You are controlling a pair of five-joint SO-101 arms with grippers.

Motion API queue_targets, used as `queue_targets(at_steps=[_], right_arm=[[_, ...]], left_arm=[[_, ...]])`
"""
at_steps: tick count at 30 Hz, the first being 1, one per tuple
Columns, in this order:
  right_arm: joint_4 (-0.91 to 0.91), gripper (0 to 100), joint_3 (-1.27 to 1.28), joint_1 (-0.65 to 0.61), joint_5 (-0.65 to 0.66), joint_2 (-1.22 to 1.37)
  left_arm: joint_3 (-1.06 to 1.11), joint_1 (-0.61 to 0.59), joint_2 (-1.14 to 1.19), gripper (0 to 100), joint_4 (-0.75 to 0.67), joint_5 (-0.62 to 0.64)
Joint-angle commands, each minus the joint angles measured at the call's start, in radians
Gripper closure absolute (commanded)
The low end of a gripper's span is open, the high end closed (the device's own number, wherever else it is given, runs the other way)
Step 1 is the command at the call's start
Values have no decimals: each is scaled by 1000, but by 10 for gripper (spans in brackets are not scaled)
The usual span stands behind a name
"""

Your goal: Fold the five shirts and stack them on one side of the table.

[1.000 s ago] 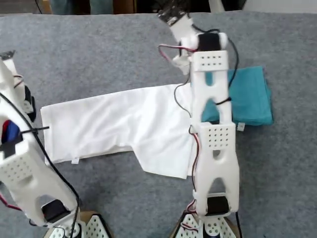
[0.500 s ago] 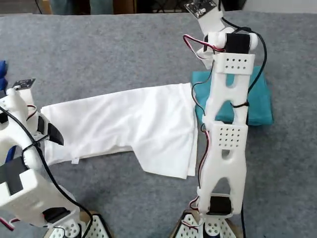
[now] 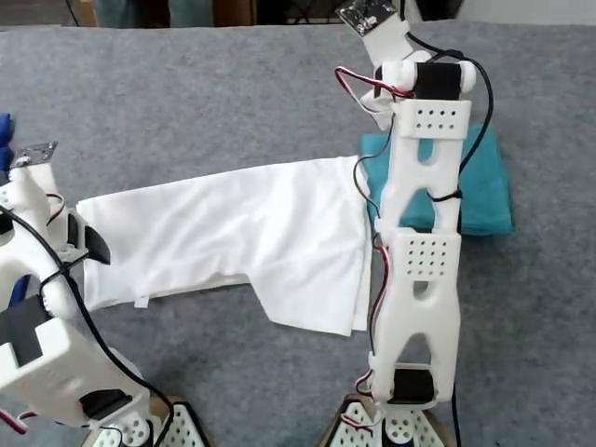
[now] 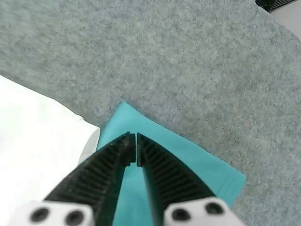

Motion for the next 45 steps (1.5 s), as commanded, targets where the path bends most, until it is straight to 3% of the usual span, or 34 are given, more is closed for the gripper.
queue_targets(at_steps=[1,10,23,28,41,45], right_arm=[[6,984,-36,-29,2,-76],[6,984,-36,-25,2,-76],[6,984,-42,-18,2,-76],[3,984,-44,0,6,-76],[5,984,-45,5,5,-82],[8,982,-45,0,5,-85]], left_arm=[[-77,-10,68,817,-28,92],[-302,-10,299,827,63,110],[-383,30,433,847,141,192],[-464,-12,488,941,158,193],[-822,-166,646,943,331,189],[-892,-166,675,941,382,189]])
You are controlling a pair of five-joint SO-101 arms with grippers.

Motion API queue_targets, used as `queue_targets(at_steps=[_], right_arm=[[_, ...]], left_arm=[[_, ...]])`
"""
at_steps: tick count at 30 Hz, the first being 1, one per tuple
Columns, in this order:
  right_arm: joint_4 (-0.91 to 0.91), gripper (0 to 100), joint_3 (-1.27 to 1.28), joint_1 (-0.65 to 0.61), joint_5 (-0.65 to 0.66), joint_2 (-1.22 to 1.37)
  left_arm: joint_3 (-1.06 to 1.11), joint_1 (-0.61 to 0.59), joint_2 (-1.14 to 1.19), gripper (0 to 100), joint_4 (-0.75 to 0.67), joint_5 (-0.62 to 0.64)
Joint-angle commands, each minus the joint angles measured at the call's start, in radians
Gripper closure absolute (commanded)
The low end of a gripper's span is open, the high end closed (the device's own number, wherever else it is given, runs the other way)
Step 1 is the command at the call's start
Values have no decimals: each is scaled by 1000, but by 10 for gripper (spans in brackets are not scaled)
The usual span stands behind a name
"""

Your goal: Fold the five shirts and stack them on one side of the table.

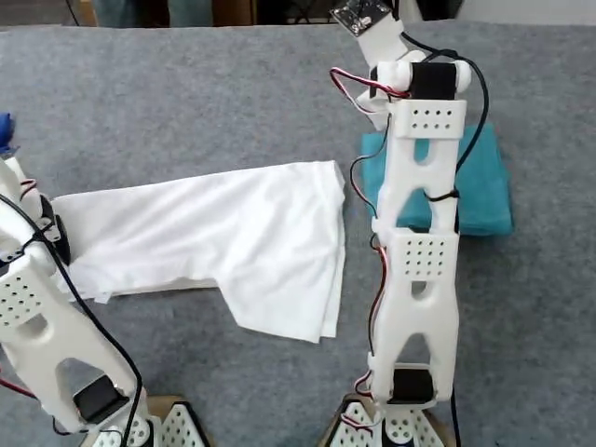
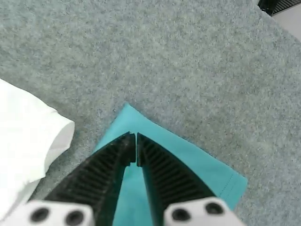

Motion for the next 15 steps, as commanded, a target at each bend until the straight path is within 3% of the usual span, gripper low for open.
queue_targets(at_steps=[1,7,15], right_arm=[[9,981,-42,2,5,-93],[12,952,-30,-104,6,-134],[6,984,182,-181,-55,-127]], left_arm=[[-81,-36,26,940,23,14],[-127,36,29,811,61,14],[-170,82,-91,809,97,-51]])
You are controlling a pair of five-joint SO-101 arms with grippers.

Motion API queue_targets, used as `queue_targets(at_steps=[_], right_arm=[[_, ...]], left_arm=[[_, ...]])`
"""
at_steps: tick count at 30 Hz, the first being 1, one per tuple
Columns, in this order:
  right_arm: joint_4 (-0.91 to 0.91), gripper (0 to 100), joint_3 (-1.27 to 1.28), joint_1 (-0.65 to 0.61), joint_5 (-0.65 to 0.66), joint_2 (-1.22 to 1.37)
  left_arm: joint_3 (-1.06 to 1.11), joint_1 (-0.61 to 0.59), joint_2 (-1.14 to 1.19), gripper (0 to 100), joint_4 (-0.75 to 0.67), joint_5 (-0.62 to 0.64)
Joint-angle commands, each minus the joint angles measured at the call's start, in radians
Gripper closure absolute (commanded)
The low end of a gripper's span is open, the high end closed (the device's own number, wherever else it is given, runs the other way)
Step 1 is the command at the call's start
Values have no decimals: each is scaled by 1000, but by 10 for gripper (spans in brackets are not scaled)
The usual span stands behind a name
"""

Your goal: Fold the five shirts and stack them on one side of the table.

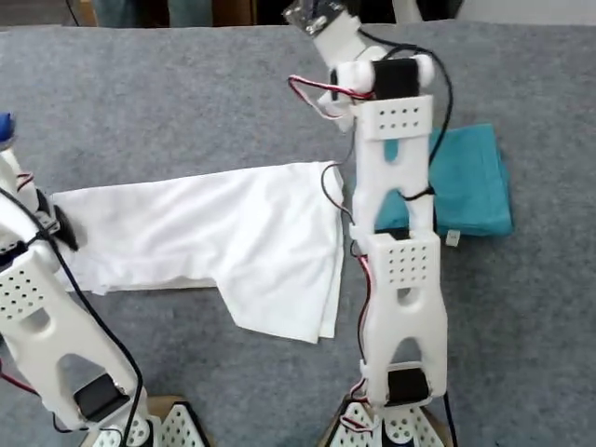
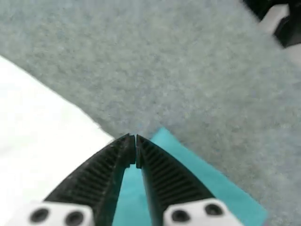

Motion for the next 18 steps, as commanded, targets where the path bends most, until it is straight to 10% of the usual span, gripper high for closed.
queue_targets(at_steps=[1,18], right_arm=[[-2,985,91,-41,-34,-33],[-52,985,131,2,-46,303]], left_arm=[[-41,36,-115,809,41,-55],[-124,148,-180,959,-126,-68]])
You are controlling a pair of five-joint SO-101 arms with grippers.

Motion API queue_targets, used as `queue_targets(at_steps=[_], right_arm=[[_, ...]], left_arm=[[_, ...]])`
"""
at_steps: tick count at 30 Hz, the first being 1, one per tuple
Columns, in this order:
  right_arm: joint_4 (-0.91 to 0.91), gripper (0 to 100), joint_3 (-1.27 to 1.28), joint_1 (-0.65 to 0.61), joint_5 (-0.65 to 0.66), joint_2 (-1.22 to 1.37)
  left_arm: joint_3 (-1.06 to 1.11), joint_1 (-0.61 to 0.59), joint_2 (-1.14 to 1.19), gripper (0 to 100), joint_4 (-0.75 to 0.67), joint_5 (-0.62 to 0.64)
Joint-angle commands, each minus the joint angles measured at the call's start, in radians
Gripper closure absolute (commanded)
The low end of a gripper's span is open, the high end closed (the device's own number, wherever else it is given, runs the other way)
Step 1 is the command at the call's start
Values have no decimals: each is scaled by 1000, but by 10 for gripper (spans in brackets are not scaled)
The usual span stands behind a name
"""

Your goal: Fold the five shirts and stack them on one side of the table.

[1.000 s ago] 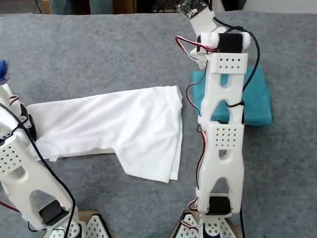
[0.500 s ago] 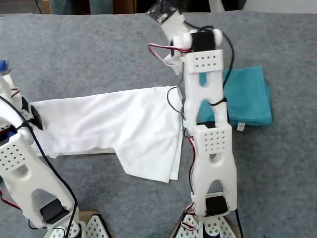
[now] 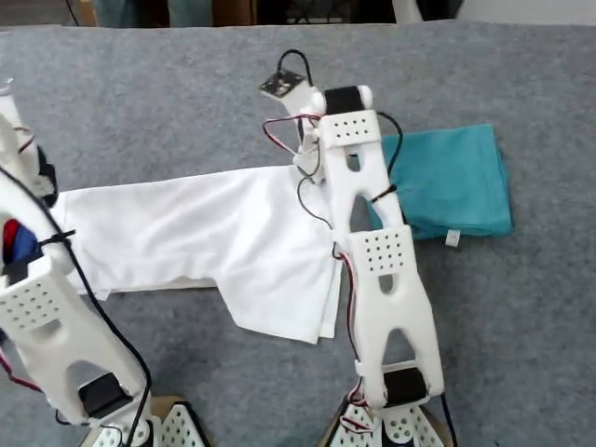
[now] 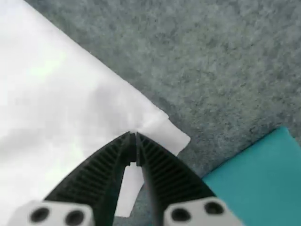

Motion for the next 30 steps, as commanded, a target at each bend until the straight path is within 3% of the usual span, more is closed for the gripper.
queue_targets(at_steps=[1,4,13,17,22,30], right_arm=[[-28,985,-10,52,-9,2],[-66,985,-2,69,-3,12],[31,984,-148,40,-3,-13],[37,984,-188,29,-8,-104],[38,984,93,-8,-9,-344],[-9,984,796,-124,129,-794]], left_arm=[[-39,39,64,974,-172,-17],[-50,48,189,971,-252,-68],[-216,25,373,971,-233,-89],[-349,18,371,971,-130,-91],[-610,18,373,971,57,-94],[-694,-41,348,972,60,-87]])
